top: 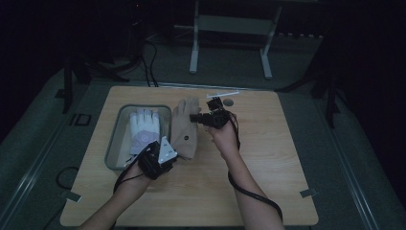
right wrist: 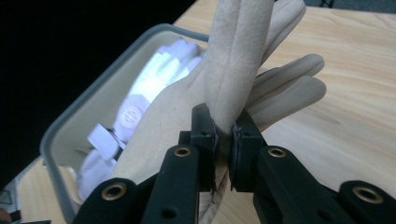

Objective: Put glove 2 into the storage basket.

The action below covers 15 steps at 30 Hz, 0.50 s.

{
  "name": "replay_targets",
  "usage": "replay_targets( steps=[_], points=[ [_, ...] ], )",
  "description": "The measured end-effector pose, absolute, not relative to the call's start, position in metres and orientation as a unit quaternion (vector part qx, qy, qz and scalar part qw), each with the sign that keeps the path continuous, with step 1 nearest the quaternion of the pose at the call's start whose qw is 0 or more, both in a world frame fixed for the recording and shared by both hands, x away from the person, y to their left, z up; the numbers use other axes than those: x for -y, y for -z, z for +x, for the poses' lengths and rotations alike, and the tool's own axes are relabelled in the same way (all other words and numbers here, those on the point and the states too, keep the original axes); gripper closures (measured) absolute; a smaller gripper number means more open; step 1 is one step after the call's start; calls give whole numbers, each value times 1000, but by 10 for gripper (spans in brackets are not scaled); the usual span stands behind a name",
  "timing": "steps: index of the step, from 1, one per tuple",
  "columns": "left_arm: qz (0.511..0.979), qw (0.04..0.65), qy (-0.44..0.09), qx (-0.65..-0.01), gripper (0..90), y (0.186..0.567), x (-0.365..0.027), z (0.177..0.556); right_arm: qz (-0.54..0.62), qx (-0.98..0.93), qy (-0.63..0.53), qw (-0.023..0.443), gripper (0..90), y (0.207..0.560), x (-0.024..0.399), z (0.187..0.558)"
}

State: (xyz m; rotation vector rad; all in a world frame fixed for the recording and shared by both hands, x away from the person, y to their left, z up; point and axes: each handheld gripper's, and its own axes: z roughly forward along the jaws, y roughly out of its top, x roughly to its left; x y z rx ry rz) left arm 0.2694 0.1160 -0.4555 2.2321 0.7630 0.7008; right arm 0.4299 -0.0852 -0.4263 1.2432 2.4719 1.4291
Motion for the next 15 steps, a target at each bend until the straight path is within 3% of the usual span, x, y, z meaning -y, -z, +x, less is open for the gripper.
replay_targets(
  steps=[15],
  points=[
    [844, 313, -289, -325, 799, 444, -169, 258, 361, -809, -465, -3, 827, 414, 19, 434]
  ],
)
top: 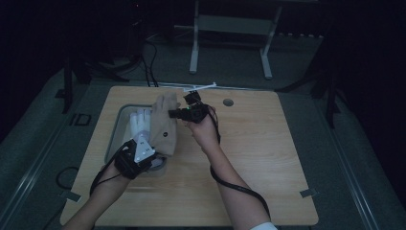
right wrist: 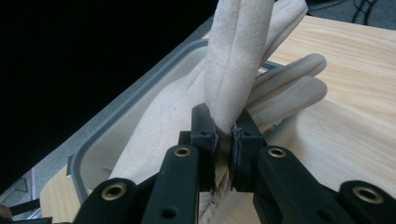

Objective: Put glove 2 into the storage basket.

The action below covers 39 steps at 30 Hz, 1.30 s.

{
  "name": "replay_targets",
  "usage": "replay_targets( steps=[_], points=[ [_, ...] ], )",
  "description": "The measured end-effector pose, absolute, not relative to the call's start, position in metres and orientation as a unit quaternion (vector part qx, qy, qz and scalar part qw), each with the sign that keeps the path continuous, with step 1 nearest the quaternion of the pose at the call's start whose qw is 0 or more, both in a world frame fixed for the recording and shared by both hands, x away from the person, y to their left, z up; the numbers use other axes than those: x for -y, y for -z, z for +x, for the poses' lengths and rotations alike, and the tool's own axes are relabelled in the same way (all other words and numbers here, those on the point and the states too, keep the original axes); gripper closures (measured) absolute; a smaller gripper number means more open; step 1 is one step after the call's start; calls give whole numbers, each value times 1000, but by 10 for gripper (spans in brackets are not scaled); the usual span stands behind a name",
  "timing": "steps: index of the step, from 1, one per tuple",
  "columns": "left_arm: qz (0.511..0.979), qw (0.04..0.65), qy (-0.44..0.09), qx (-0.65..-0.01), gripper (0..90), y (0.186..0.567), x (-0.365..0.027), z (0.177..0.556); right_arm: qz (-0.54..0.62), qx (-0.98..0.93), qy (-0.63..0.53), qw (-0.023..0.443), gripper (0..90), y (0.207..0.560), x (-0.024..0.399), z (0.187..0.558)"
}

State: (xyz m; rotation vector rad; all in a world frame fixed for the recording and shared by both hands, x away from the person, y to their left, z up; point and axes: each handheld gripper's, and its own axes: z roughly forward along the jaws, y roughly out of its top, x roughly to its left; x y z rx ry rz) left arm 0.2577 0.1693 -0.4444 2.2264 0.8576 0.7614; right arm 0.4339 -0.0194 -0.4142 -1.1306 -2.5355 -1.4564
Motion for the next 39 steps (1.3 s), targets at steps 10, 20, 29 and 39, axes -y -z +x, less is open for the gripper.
replay_targets(
  steps=[10, 20, 29, 39],
  points=[
    [835, 305, -291, -354, 799, 446, -201, 246, -338, 822, 457, 19, 827, 419, -27, 434],
    [838, 296, -263, -377, 797, 463, -214, 250, -332, 835, 436, 34, 825, 441, -57, 442],
    [841, 294, -231, -391, 777, 482, -210, 258, -352, 847, 396, 41, 814, 473, -59, 450],
    [832, 314, -217, -403, 423, 473, -209, 258, -353, 848, 395, 30, 556, 468, -43, 449]
  ],
)
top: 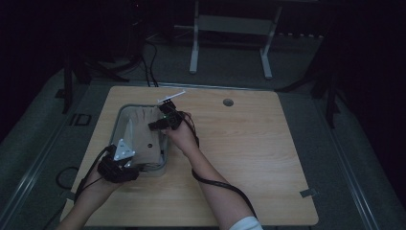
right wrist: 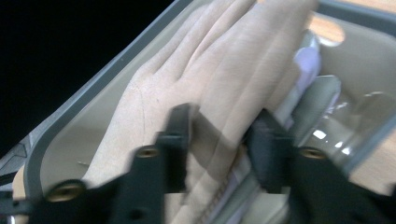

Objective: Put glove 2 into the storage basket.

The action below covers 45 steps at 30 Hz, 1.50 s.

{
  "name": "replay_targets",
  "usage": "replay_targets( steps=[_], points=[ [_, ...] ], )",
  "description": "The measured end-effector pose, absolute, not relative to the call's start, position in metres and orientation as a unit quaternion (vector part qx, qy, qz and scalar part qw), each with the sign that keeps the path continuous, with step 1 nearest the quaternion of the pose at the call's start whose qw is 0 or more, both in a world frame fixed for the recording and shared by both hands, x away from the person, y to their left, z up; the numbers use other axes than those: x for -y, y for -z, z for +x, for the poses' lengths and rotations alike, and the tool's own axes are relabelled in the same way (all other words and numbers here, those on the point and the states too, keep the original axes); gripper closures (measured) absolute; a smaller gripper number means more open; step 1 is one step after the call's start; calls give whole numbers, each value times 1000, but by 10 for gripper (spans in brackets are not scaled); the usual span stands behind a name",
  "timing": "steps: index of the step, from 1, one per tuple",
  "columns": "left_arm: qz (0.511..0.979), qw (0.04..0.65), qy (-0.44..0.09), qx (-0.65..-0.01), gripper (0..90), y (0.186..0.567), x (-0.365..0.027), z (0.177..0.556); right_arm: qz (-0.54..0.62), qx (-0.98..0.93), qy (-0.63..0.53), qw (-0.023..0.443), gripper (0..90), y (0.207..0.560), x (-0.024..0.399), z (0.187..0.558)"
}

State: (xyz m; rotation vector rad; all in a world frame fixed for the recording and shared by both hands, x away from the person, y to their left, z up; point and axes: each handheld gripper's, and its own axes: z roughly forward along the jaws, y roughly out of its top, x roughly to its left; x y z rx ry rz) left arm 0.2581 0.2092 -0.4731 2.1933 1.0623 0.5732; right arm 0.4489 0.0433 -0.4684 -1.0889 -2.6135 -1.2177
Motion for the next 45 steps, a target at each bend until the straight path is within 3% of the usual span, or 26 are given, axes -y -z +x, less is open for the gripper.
replay_targets(
  steps=[5, 9, 11, 16, 23, 45],
  points=[
    [827, 330, -224, -396, 266, 466, -207, 251, -349, 840, 416, 17, 392, 456, -28, 445],
    [814, 356, -230, -397, 212, 460, -206, 247, -340, 837, 429, 15, 280, 447, -14, 440],
    [811, 362, -239, -393, 155, 460, -203, 247, -335, 836, 434, 14, 262, 444, -6, 436],
    [801, 398, -223, -387, 141, 460, -193, 248, -328, 832, 448, 9, 190, 442, 17, 426],
    [794, 435, -191, -379, 135, 462, -172, 248, -309, 843, 440, -8, 184, 449, 43, 412],
    [825, 447, -153, -310, 136, 477, -114, 246, -293, 861, 415, -5, 183, 486, 95, 388]
  ],
)
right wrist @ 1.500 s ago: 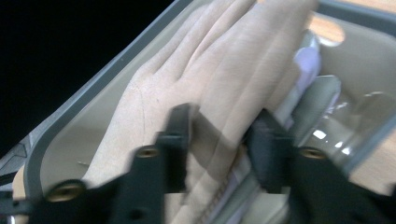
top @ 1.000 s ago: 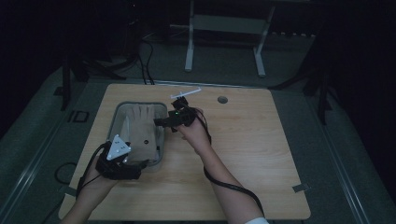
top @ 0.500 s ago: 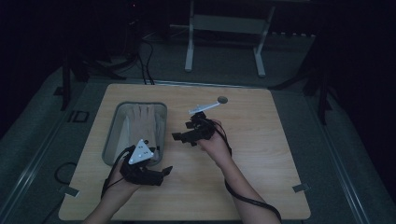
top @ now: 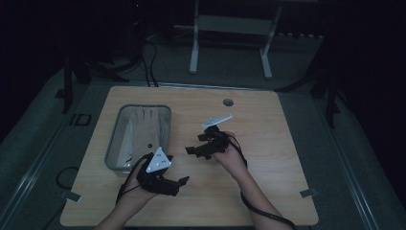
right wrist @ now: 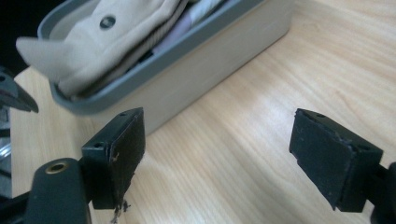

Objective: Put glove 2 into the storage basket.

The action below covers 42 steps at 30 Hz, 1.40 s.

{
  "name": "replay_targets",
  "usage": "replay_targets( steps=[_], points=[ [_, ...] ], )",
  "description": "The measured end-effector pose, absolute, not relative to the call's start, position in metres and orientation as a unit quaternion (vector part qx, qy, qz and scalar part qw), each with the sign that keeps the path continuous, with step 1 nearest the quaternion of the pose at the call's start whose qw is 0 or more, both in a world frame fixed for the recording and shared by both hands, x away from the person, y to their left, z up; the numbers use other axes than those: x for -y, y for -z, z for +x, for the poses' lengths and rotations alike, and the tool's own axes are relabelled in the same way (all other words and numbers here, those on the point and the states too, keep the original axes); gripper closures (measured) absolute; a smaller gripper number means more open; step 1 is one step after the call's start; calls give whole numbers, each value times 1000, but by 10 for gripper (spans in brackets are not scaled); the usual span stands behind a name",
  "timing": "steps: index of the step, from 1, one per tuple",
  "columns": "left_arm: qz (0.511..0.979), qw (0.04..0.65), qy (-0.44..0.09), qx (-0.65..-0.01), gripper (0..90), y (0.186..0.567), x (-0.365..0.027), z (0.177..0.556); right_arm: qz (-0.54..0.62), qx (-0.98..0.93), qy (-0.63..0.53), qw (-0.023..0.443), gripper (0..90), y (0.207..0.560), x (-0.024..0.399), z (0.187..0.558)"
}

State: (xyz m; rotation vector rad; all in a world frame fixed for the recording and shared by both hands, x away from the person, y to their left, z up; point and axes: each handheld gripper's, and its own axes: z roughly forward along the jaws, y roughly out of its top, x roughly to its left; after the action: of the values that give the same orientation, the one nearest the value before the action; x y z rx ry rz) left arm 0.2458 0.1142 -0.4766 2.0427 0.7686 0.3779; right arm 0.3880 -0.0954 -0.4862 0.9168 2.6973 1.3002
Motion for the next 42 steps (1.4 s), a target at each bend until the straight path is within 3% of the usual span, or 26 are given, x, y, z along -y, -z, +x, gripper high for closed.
replay_targets(
  steps=[23, 32, 42],
  points=[
    [853, 431, -112, -272, 136, 519, -82, 249, 291, -870, -399, 17, 168, 525, 134, 378],
    [865, 404, -115, -274, 135, 545, -72, 253, 295, -865, -400, 69, 165, 549, 147, 375],
    [870, 396, -103, -275, 136, 557, -67, 256, 299, -866, -393, 85, 168, 565, 161, 373]
  ],
)
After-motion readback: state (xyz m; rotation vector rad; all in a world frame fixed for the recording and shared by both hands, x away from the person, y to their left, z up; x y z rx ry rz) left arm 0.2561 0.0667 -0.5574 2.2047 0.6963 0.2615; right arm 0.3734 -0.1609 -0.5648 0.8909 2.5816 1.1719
